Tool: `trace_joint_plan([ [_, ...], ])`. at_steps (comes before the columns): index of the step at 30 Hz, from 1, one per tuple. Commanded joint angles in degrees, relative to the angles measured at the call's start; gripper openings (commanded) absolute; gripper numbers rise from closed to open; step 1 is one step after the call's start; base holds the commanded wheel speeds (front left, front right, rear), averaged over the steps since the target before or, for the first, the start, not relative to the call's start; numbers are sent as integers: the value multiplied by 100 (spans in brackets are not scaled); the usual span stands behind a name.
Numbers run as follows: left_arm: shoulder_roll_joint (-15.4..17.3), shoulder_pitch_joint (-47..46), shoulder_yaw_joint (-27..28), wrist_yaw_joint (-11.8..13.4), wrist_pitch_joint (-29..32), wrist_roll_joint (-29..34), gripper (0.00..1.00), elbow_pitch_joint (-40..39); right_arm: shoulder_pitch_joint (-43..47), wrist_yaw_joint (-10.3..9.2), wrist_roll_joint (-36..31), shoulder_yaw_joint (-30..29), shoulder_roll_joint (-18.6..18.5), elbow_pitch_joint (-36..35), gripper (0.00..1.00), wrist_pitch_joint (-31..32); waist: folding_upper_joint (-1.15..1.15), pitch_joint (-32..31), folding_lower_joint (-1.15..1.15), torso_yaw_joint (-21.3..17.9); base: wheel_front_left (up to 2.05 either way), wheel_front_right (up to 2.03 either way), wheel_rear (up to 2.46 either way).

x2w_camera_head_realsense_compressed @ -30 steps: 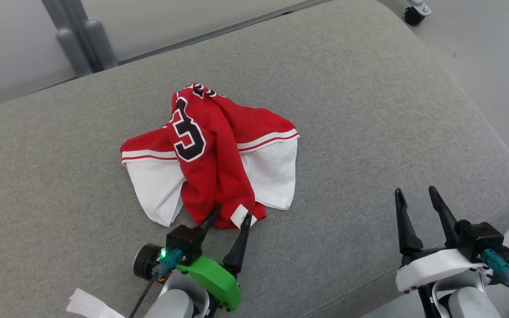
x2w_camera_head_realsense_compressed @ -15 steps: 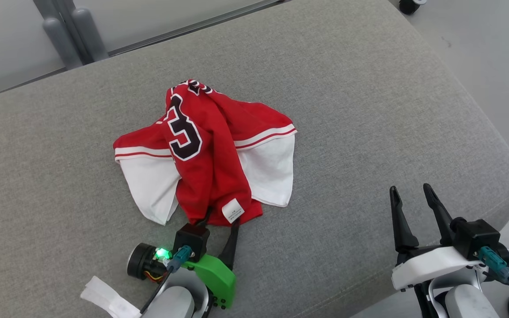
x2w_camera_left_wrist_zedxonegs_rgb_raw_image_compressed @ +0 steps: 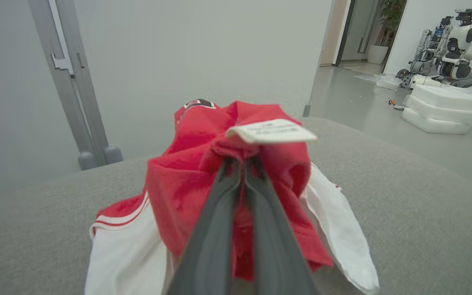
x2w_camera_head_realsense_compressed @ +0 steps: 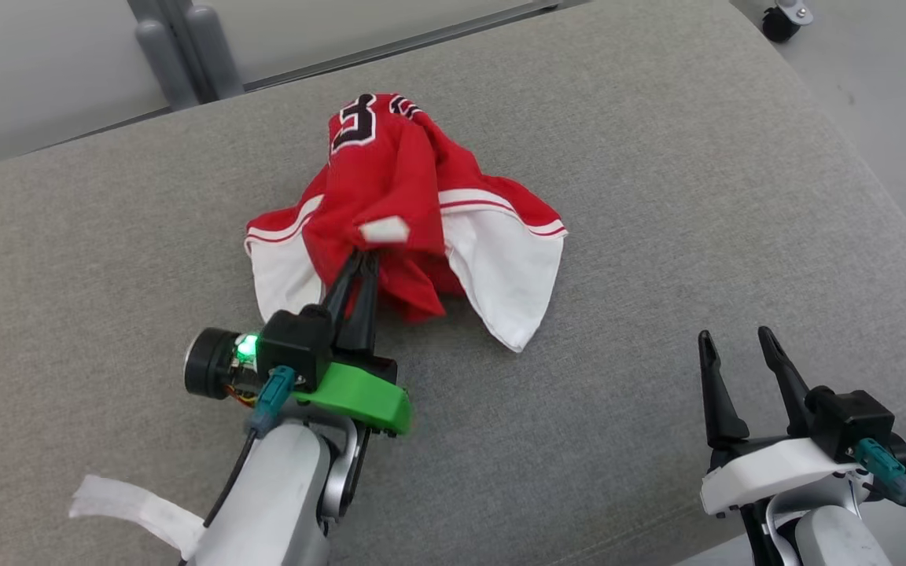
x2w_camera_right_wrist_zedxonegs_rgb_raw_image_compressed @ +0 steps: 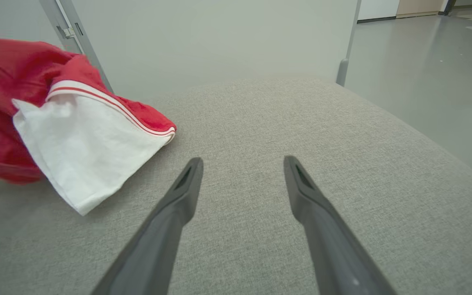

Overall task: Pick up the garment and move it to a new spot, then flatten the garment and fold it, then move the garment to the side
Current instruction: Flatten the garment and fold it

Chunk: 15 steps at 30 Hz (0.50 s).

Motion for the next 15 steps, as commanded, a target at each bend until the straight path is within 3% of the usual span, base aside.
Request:
trace_joint_plan([
  [1, 32, -102, 77, -78, -3, 140, 0, -241, 4, -6, 7, 5, -12, 22, 100, -18, 0, -71, 0, 136, 0, 0, 0],
  [10, 68, -564, 404, -294, -4, 743, 0, -1248, 67, -6, 32, 43, -14, 94, 100, -18, 0, -267, 0, 423, 0, 0, 0],
  [15, 159, -997, 595, -491, -4, 846, 0, -1037, 107, -6, -1, 36, -14, 133, 100, -18, 0, -402, 0, 567, 0, 0, 0],
])
